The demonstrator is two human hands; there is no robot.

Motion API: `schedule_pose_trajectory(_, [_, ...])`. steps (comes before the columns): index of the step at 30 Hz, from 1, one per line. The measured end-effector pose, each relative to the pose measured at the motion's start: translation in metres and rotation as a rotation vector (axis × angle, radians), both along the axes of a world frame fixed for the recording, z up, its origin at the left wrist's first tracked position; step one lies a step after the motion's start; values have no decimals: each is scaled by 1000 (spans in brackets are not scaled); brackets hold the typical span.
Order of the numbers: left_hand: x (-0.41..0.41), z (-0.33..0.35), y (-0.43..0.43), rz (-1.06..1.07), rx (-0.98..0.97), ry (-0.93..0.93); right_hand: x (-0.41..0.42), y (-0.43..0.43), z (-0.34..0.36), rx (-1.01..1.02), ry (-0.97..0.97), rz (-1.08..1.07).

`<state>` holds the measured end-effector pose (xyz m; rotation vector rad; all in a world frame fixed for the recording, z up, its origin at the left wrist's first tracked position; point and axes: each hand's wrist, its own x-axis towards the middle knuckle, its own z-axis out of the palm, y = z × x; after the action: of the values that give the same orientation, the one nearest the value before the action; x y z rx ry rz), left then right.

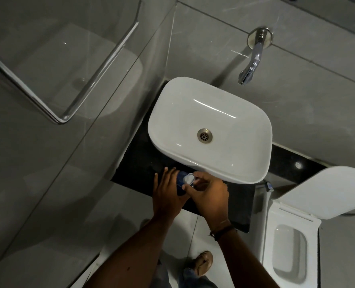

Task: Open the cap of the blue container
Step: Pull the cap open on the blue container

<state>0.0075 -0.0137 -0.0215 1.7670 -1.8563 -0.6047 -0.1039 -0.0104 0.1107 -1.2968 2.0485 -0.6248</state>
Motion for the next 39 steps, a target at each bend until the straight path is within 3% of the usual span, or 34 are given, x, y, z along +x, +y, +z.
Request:
schedule_pose_trajectory(11, [-1, 0, 1, 15, -29, -6, -9, 0, 2, -28, -37, 96])
schedule_pose_trajectory(14, [-1, 3, 2, 31, -25, 49, -17, 3, -1, 16, -182, 63])
schedule_pose_trajectory(18, [-1, 15, 7, 112, 118, 190, -25, 10, -14, 87, -490, -30])
schedule_pose_trajectory(22, [-1, 22, 9, 150, 162, 327, -22, 10, -30, 203, -595, -132])
schedule_pose_trajectory(28, [5, 32, 8, 179, 124, 362, -7, 4, -44, 196, -600, -187])
schedule_pose_trajectory(39, [79, 42, -21, 347, 117, 301, 66, -42, -55, 205, -600, -77])
